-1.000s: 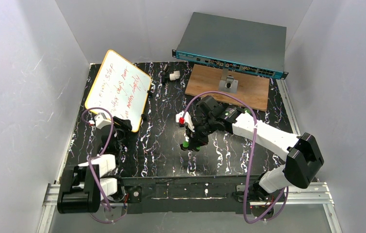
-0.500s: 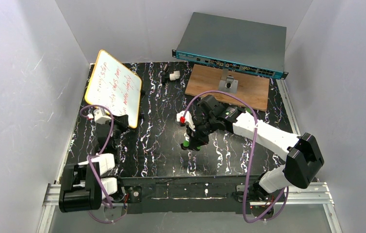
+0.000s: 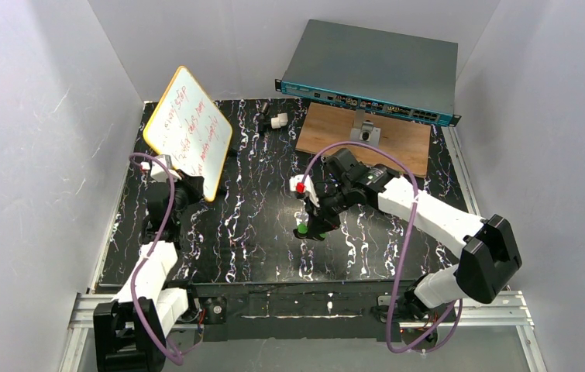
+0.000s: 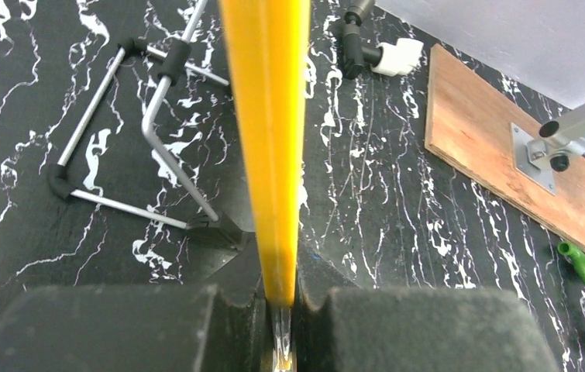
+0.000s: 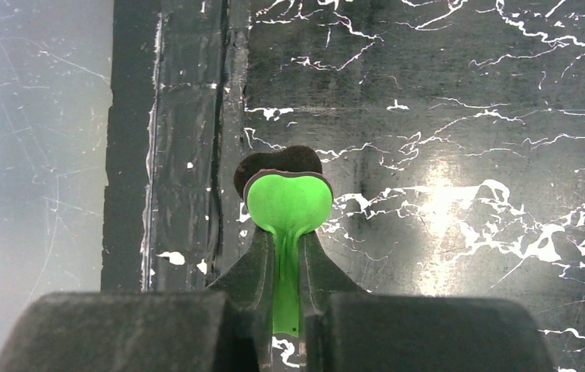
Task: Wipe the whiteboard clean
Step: Pick up the whiteboard from the corner of the board, then erase the whiteboard at the center of the board.
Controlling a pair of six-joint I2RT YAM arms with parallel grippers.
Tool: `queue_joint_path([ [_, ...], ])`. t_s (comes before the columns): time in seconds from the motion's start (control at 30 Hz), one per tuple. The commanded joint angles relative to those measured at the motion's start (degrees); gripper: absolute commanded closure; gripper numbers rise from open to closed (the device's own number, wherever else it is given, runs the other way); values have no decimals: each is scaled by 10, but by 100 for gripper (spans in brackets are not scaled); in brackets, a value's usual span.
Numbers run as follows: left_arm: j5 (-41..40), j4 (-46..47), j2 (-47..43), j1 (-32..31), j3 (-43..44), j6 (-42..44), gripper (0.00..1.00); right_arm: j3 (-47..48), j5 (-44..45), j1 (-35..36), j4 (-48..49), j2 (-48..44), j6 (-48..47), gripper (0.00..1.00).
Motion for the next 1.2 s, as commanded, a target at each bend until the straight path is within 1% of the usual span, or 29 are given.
queue_joint_path([
  [0.0,40,27,-52,2,71,41,100,11,-44,-10,-30,-25,-27,98],
  [0.13,65,-22,-68,2,102,34,100,15,-71,-16,-64,-27,-57,98],
  [0.33,133,-175,-127,2,148,31,100,24,-107,-28,-112,-57,-93,99],
  [0.43,175,-233,-168,2,149,20,100,21,-102,-33,-126,-85,-107,99],
  [0.57,237,-289,-207,-5,146,-15,100,24,-64,-34,-158,-121,-122,99],
  [0.73,325,-291,-215,-36,127,-75,100,60,-21,-47,-245,-150,-142,99],
  [0.8,363,-291,-218,-78,116,-87,100,72,-18,-72,-255,-177,-128,99],
  [0.83,381,-286,-217,-118,100,-92,100,60,-34,-104,-234,-200,-112,99],
  [0.87,384,-256,-210,-151,77,-116,100,64,-34,-119,-227,-202,-103,99],
  [0.9,385,-206,-199,-178,53,-148,100,76,-23,-120,-221,-199,-89,99],
  [0.97,379,-152,-183,-212,34,-173,100,93,-13,-120,-214,-192,-78,99],
  [1.07,356,-125,-142,-269,29,-173,100,129,1,-120,-196,-172,-53,99],
  [1.17,334,-94,-106,-309,22,-175,100,162,30,-113,-157,-150,-21,99],
])
